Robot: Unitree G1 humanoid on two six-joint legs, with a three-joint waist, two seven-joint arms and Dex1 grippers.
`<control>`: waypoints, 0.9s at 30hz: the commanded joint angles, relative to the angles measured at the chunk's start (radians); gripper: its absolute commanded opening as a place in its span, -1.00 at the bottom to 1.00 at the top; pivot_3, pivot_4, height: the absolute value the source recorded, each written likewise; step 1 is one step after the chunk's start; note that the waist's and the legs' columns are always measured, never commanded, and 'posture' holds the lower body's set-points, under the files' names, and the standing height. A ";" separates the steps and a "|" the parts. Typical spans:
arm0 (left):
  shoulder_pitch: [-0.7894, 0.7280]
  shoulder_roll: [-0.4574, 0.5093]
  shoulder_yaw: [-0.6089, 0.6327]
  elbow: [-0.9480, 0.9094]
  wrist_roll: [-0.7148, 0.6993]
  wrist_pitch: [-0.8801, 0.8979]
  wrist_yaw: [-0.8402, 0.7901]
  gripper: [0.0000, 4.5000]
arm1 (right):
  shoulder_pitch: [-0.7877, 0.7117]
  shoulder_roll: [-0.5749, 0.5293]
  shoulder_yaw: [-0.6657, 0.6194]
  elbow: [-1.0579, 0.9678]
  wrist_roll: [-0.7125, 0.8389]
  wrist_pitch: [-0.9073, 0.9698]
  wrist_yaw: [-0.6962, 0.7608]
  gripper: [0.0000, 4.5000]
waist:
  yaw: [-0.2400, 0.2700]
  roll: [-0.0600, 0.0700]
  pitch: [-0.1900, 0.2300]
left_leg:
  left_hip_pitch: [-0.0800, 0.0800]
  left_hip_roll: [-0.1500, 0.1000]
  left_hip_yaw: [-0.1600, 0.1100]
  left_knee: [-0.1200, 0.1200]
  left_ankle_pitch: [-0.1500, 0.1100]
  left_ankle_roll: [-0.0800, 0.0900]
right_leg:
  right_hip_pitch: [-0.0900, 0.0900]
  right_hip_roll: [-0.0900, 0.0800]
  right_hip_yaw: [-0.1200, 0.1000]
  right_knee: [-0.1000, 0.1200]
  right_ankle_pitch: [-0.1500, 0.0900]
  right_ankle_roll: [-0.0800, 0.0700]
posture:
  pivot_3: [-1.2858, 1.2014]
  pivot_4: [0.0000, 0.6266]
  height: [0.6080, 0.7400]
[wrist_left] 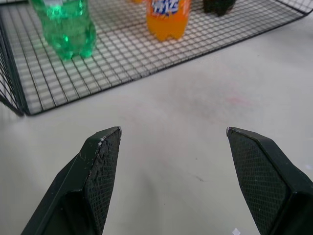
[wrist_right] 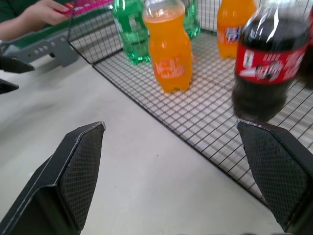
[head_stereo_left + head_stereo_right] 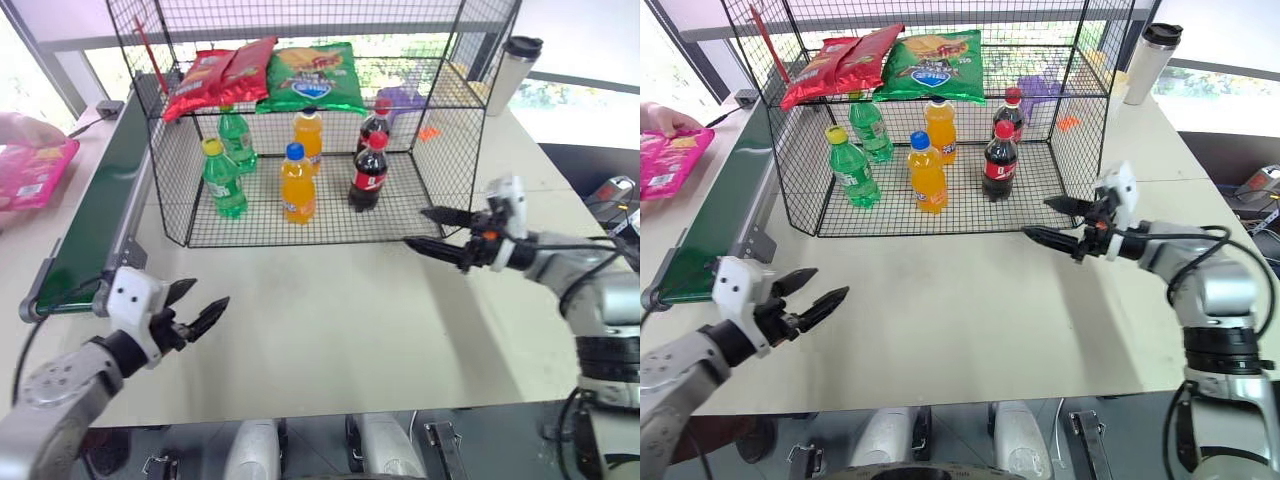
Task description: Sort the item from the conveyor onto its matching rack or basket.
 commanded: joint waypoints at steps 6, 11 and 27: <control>-0.049 0.021 0.013 -0.012 -0.078 0.045 0.002 0.59 | 0.050 0.005 0.022 -0.110 0.003 0.007 -0.038 0.98 | 0.001 0.000 0.000 | 0.000 0.000 0.001 0.000 0.000 0.000 | 0.000 0.000 0.000 0.000 0.000 0.000 | 0.03 -0.52 1.00; -0.056 0.015 0.022 -0.022 -0.117 0.052 0.005 0.59 | 0.050 0.008 0.031 -0.108 0.003 0.001 -0.044 0.98 | 0.001 0.000 0.000 | 0.000 0.000 0.001 0.000 0.000 0.000 | 0.000 0.000 0.000 0.000 0.000 0.000 | 0.03 -0.52 1.00; -0.063 0.019 0.022 -0.018 -0.127 0.044 0.024 0.59 | 0.020 0.027 0.059 -0.055 -0.032 -0.049 -0.047 0.98 | 0.001 0.000 0.000 | 0.000 0.000 0.001 0.000 0.000 0.000 | 0.000 0.000 0.000 0.000 0.000 0.000 | 0.03 -0.52 1.00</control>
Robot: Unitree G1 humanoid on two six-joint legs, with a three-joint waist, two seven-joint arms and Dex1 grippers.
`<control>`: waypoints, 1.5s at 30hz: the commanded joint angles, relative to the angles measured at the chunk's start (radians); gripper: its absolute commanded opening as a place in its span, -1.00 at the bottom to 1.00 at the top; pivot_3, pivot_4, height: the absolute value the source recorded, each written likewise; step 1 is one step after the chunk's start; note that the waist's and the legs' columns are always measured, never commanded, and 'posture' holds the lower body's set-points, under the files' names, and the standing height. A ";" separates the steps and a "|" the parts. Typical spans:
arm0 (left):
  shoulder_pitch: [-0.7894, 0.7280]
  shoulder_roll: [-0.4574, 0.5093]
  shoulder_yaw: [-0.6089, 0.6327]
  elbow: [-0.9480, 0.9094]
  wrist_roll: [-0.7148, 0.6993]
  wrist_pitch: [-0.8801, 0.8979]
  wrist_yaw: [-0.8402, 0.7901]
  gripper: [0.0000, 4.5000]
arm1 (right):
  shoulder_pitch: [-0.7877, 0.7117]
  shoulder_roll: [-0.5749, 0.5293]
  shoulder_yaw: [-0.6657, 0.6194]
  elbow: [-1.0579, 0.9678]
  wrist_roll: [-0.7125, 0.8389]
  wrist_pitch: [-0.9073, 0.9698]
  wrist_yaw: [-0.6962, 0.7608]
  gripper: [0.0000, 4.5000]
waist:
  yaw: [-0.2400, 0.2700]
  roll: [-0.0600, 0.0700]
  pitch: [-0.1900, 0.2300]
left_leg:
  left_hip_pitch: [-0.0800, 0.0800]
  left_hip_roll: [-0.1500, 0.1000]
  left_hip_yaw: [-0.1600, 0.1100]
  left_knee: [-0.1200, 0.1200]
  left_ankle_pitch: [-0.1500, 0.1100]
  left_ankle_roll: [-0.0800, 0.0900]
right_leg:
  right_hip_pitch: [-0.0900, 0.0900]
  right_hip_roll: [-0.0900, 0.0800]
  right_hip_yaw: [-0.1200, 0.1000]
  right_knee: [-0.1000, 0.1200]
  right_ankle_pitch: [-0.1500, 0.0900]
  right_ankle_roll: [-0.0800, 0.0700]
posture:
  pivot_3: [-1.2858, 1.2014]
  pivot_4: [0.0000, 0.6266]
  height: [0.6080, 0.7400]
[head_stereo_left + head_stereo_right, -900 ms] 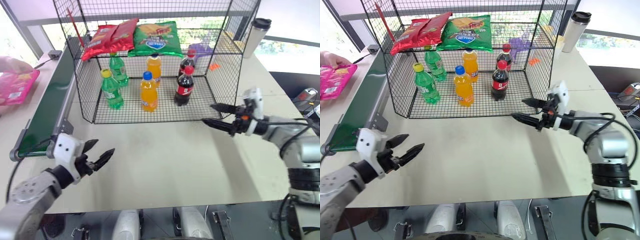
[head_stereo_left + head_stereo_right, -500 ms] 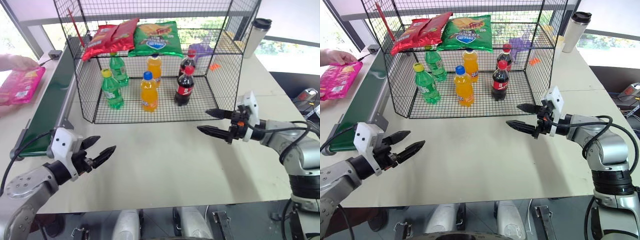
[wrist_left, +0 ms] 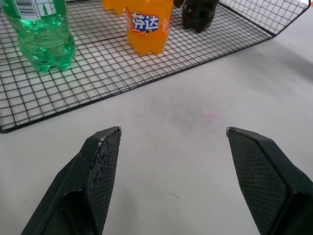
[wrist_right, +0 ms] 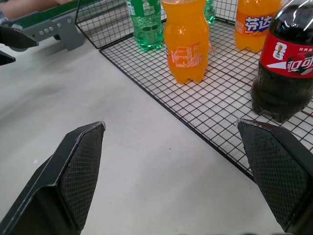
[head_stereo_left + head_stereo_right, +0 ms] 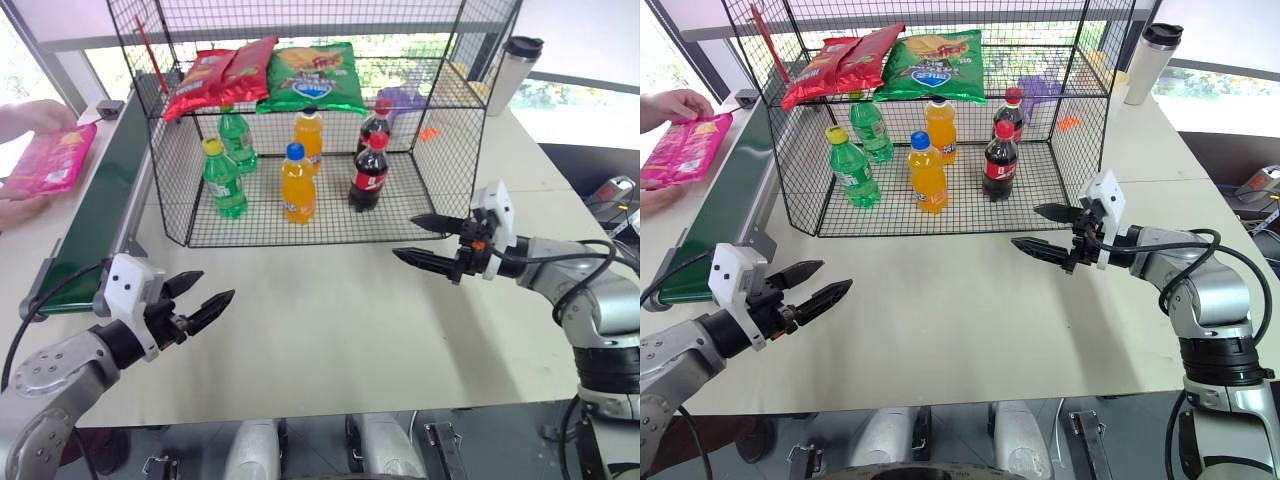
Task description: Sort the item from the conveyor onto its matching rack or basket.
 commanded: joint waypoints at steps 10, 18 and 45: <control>-0.031 0.003 -0.009 -0.041 0.010 -0.013 0.037 0.59 | -0.025 0.025 -0.009 0.010 -0.014 -0.053 -0.008 0.98 | 0.000 0.000 0.000 | 0.000 0.000 0.000 0.000 0.000 0.000 | 0.000 0.000 0.000 0.000 0.001 0.002 | 0.03 -0.52 1.00; -0.029 0.014 0.018 -0.049 -0.008 -0.004 0.042 0.59 | -0.032 0.026 -0.004 0.017 -0.016 -0.062 0.003 0.98 | 0.000 0.000 0.000 | 0.000 0.000 0.000 0.000 0.000 0.000 | 0.000 0.000 0.000 0.000 0.001 0.002 | 0.03 -0.52 1.00; 0.026 0.103 0.125 -0.115 0.095 -0.054 0.064 0.59 | -0.092 0.026 0.032 0.077 -0.013 -0.031 0.055 0.98 | 0.000 0.000 0.000 | 0.000 0.000 0.000 0.000 0.000 0.000 | 0.000 0.000 0.000 0.000 0.000 0.000 | 0.03 -0.52 1.00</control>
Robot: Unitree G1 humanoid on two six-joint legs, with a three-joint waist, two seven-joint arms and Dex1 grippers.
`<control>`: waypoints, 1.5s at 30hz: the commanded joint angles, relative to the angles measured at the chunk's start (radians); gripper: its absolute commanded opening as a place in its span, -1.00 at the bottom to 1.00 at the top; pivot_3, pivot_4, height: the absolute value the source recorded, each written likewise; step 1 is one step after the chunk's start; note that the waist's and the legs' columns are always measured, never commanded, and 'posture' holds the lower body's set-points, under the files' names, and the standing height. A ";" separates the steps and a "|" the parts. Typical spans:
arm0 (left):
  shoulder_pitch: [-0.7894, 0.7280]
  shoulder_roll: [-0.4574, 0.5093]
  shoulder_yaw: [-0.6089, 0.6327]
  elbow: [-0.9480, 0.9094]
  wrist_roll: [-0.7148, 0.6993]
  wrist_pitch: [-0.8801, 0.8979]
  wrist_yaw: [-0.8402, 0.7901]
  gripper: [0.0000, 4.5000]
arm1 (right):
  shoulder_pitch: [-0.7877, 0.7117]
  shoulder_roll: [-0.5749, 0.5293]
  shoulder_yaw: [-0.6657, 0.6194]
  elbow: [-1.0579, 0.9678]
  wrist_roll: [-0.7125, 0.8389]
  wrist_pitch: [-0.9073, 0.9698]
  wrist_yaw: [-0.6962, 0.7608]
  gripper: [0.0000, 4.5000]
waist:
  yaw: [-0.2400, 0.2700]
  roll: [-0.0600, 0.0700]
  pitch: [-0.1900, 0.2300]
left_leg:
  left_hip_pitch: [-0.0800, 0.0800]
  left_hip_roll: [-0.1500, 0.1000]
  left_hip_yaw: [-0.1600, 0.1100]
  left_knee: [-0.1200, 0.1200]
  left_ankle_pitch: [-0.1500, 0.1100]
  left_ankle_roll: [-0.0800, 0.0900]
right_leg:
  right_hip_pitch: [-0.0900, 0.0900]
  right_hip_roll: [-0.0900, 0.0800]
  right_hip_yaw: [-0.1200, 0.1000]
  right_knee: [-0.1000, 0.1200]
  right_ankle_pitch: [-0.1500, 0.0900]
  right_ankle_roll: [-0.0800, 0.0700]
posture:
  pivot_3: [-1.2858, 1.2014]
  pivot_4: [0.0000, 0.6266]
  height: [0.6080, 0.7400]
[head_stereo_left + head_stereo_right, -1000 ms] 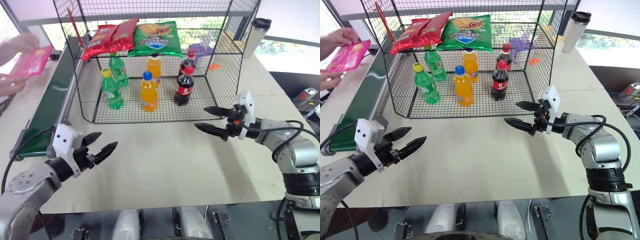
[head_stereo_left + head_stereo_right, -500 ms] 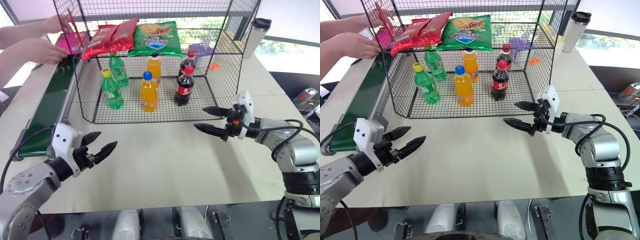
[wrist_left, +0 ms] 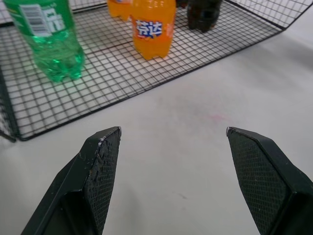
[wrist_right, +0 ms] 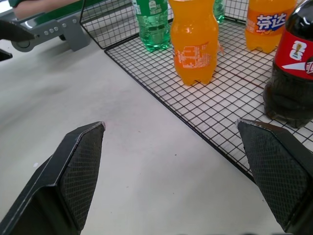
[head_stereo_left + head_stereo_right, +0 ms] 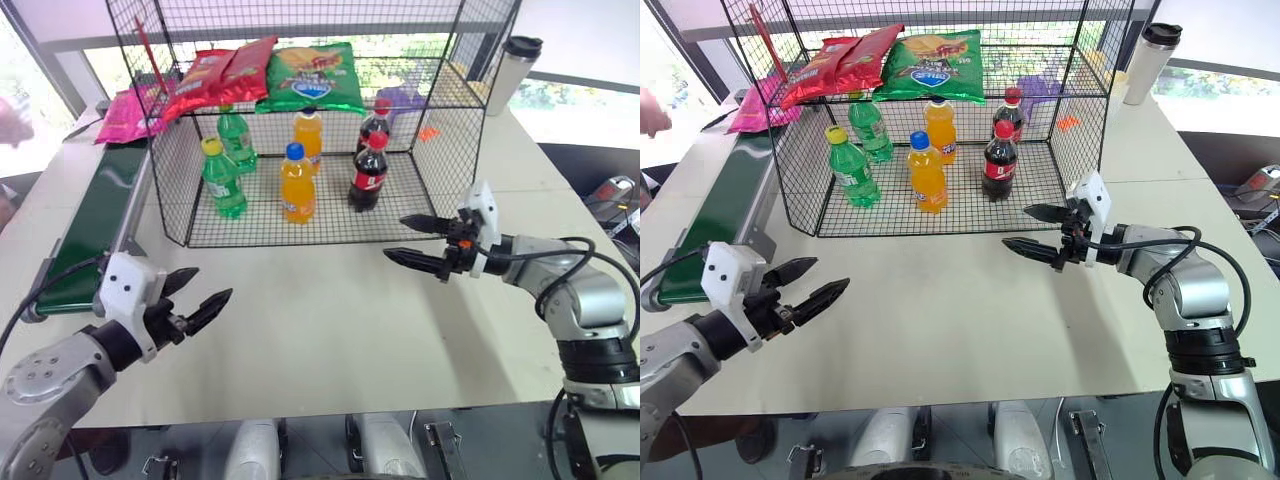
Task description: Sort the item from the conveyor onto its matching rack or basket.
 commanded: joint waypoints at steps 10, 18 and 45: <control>0.336 0.287 0.593 0.144 0.668 -0.406 -0.400 0.59 | -0.201 0.020 0.028 0.026 0.092 0.099 0.132 0.98 | -0.007 0.001 0.000 | 0.000 0.004 0.006 -0.005 0.000 0.000 | -0.003 0.002 0.000 -0.006 0.001 -0.002 | 0.03 -0.52 1.00; 0.564 0.033 0.638 0.199 0.977 -0.802 -0.342 0.59 | -0.218 0.076 0.083 -0.095 0.156 0.172 0.145 0.98 | -0.003 0.000 0.000 | -0.002 0.009 0.007 -0.006 -0.001 0.000 | -0.005 0.001 0.000 -0.007 0.001 -0.003 | 0.03 -0.52 1.00; 0.510 -0.108 0.388 0.322 1.272 -1.040 -0.068 0.59 | -0.221 0.074 0.093 -0.042 0.125 0.145 0.135 0.98 | -0.006 -0.003 -0.002 | -0.001 0.012 0.007 -0.004 -0.001 0.000 | -0.005 0.001 0.000 -0.007 0.003 -0.006 | 0.03 -0.52 1.00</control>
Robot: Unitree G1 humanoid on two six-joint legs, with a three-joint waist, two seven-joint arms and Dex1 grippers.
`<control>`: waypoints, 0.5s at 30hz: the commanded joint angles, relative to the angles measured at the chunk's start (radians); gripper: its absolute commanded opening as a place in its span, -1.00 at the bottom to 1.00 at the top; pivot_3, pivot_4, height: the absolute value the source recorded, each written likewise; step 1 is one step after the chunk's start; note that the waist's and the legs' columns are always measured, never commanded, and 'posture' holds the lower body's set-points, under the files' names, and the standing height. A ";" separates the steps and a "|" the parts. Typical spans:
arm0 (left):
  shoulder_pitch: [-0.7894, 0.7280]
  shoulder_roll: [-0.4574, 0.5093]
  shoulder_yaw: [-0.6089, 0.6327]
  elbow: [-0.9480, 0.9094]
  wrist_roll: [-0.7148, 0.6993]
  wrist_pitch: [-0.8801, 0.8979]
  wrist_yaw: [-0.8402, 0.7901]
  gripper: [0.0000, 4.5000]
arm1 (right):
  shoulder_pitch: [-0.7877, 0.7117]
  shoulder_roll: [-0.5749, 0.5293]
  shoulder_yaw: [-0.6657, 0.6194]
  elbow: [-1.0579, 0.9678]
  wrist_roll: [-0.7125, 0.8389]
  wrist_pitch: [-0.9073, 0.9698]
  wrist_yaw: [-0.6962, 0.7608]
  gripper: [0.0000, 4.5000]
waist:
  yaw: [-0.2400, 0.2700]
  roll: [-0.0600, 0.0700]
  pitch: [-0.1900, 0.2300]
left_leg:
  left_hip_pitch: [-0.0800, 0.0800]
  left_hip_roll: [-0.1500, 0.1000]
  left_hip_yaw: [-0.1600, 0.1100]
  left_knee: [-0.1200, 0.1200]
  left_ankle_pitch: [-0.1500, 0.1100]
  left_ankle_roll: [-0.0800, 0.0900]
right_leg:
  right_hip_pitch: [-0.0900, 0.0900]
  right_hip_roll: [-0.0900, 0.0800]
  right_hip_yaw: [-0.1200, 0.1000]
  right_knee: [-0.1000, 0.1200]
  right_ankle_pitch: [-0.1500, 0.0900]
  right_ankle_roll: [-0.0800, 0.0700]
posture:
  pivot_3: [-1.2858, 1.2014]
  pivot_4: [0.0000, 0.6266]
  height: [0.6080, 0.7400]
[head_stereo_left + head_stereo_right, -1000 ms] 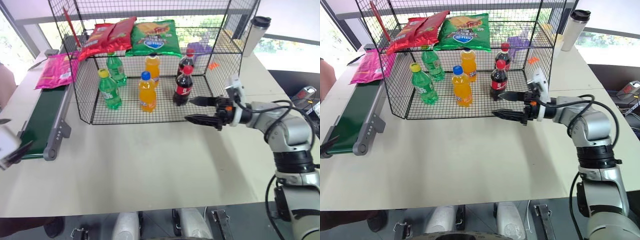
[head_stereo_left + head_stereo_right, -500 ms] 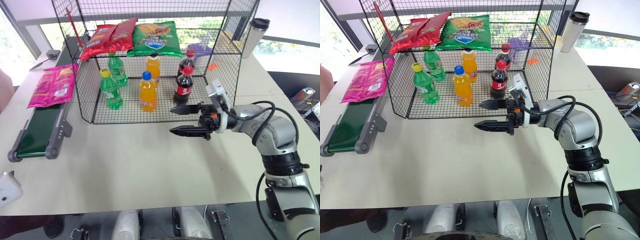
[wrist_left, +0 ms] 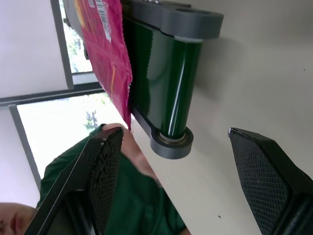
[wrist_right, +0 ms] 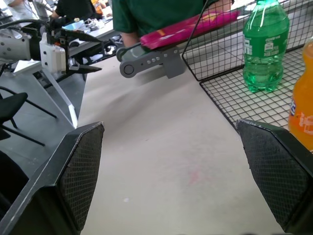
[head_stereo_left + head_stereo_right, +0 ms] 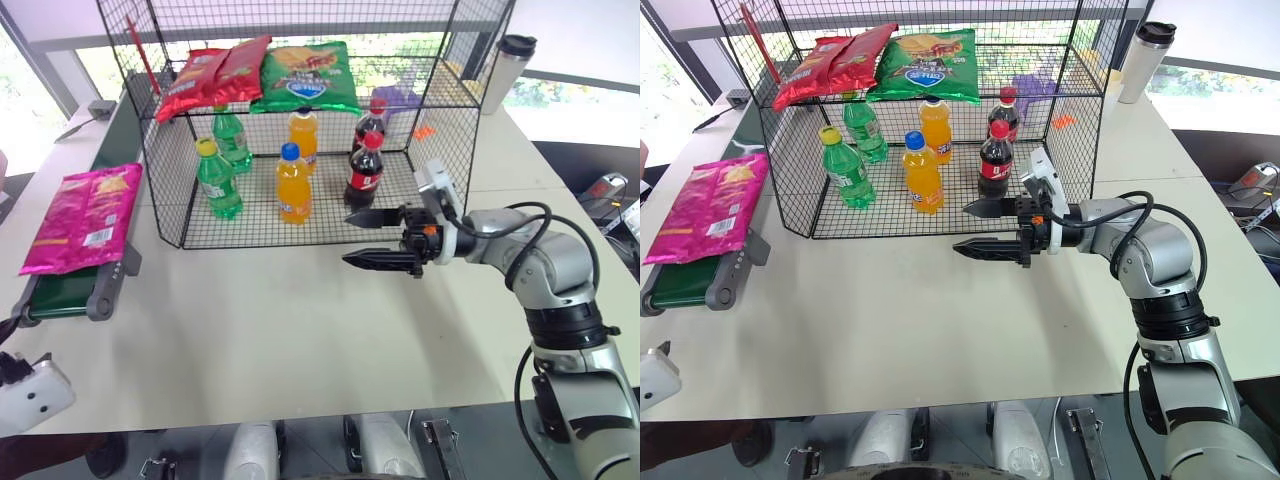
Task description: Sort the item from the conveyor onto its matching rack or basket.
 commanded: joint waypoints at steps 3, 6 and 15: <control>-0.016 0.015 -0.013 0.002 0.023 -0.009 0.030 0.59 | -0.014 -0.009 -0.031 -0.013 0.000 -0.015 -0.010 0.98 | 0.001 0.000 0.000 | 0.000 0.000 0.000 0.000 0.000 0.000 | 0.000 0.000 0.000 0.000 0.000 0.000 | 0.03 -0.52 1.00; -0.027 0.019 -0.023 0.007 0.026 -0.006 0.037 0.59 | -0.013 -0.009 -0.033 -0.018 0.000 -0.012 -0.017 0.98 | 0.000 0.000 0.000 | 0.000 0.000 0.000 0.000 0.000 0.000 | 0.000 0.000 0.000 0.000 0.000 0.000 | 0.03 -0.52 1.00; -0.045 0.037 -0.046 0.026 0.032 0.003 0.041 0.59 | 0.001 -0.012 -0.039 -0.038 0.003 -0.007 -0.038 0.98 | 0.001 0.000 0.000 | 0.000 0.000 0.000 0.000 0.000 0.000 | 0.000 0.000 0.000 0.000 0.000 0.000 | 0.03 -0.52 1.00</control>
